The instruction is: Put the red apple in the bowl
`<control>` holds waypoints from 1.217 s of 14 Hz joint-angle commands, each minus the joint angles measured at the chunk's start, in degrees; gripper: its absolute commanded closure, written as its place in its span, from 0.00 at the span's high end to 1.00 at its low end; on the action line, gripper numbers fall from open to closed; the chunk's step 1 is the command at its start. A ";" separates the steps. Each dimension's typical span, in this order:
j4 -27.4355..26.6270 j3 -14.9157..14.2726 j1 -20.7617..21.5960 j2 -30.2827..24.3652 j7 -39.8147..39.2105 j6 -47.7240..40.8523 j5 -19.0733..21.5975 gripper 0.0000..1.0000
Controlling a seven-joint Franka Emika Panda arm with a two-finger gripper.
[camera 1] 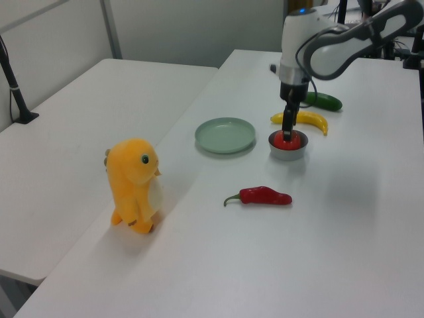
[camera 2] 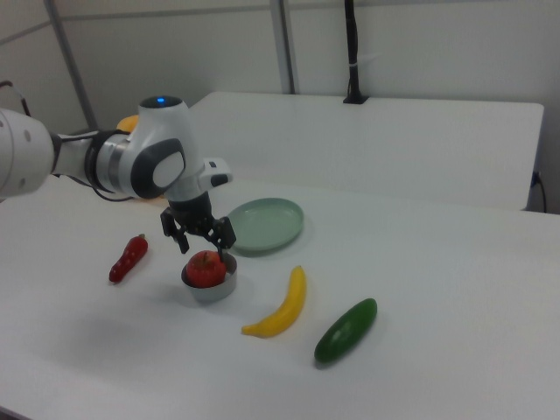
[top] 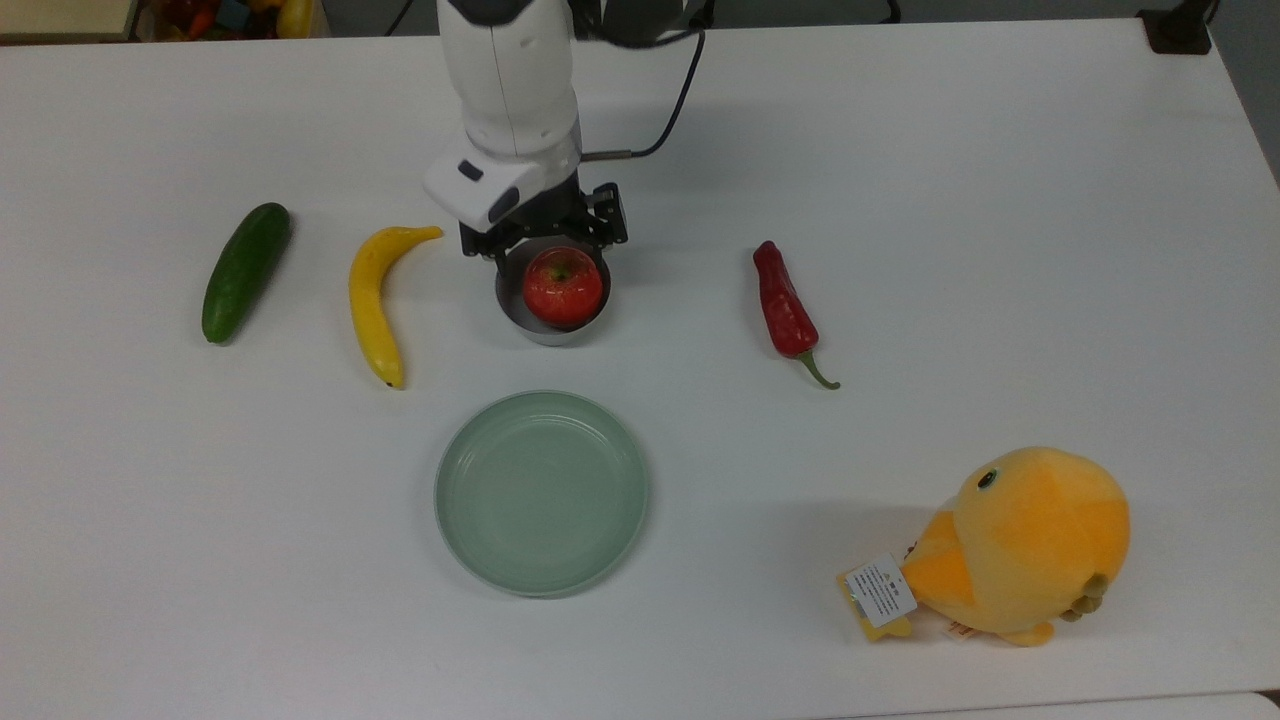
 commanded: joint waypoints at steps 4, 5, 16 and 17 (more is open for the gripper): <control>8.44 -0.23 -1.36 -10.63 6.09 -18.97 -0.06 1.00; 10.37 -0.32 -1.44 -10.98 7.76 -21.43 -0.06 1.00; 16.46 -0.49 -1.62 -19.25 14.21 -33.94 3.81 1.00; 16.54 -0.67 -1.53 -19.07 11.93 -33.24 3.72 1.00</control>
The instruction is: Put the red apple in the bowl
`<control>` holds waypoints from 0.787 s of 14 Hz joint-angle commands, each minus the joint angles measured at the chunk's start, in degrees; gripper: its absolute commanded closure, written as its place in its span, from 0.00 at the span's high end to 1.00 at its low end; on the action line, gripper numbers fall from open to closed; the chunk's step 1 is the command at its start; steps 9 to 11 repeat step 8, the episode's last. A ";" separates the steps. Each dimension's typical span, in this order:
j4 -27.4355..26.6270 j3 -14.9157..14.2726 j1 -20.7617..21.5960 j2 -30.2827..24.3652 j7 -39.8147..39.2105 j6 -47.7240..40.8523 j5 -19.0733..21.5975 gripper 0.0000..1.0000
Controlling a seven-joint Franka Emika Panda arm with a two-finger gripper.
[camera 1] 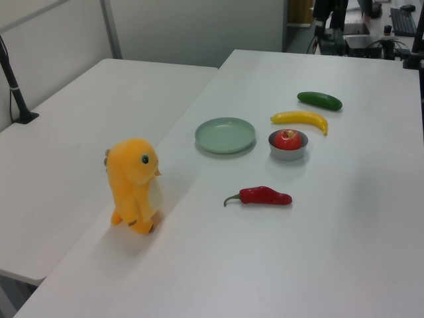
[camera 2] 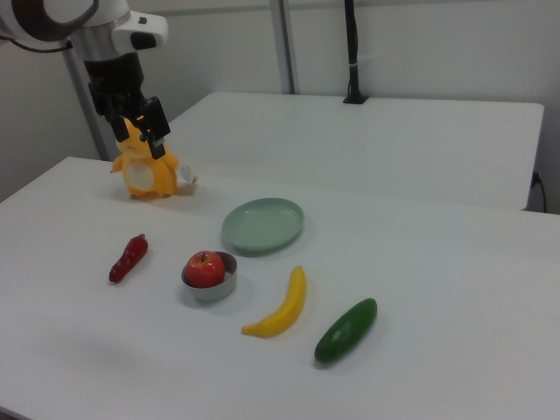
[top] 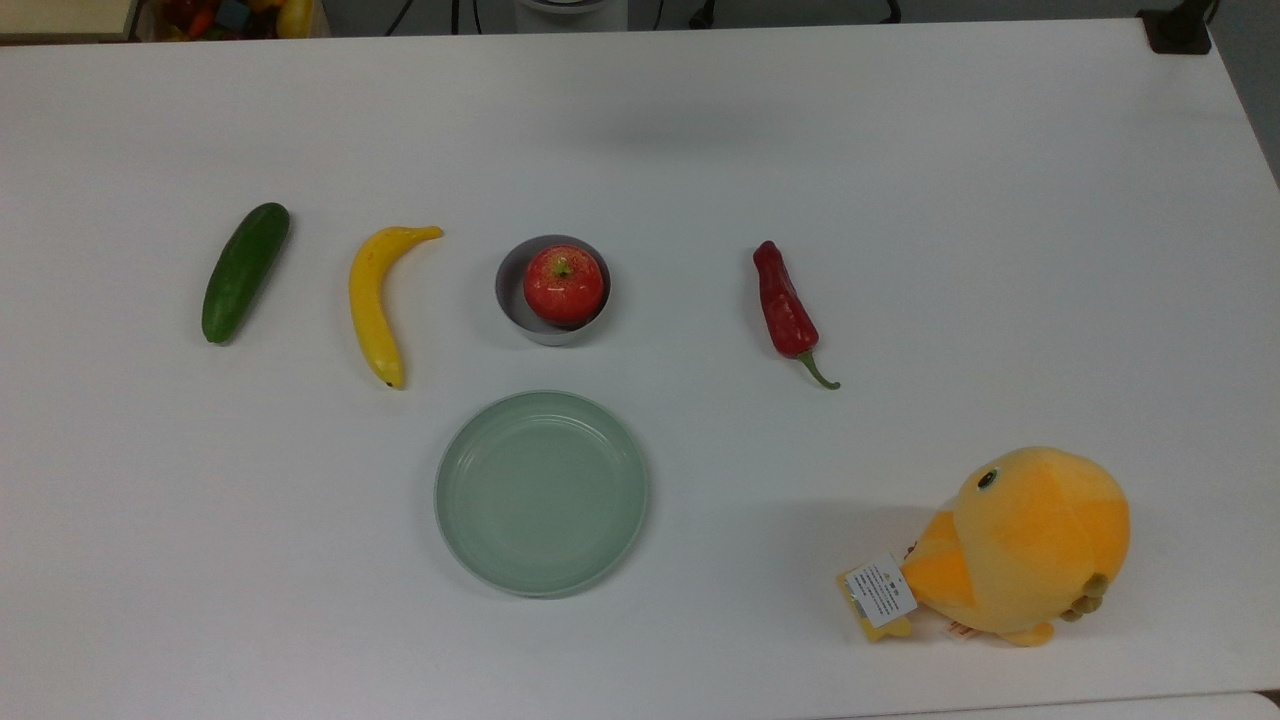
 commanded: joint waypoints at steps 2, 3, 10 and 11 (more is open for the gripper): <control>-0.97 -1.35 0.35 -0.18 -12.29 1.91 0.68 1.00; -1.06 -1.45 0.43 -0.01 -15.12 2.00 0.76 1.00; -1.50 -1.53 0.52 -0.36 -14.88 1.82 0.59 1.00; -1.50 -1.53 0.52 -0.36 -14.88 1.82 0.59 1.00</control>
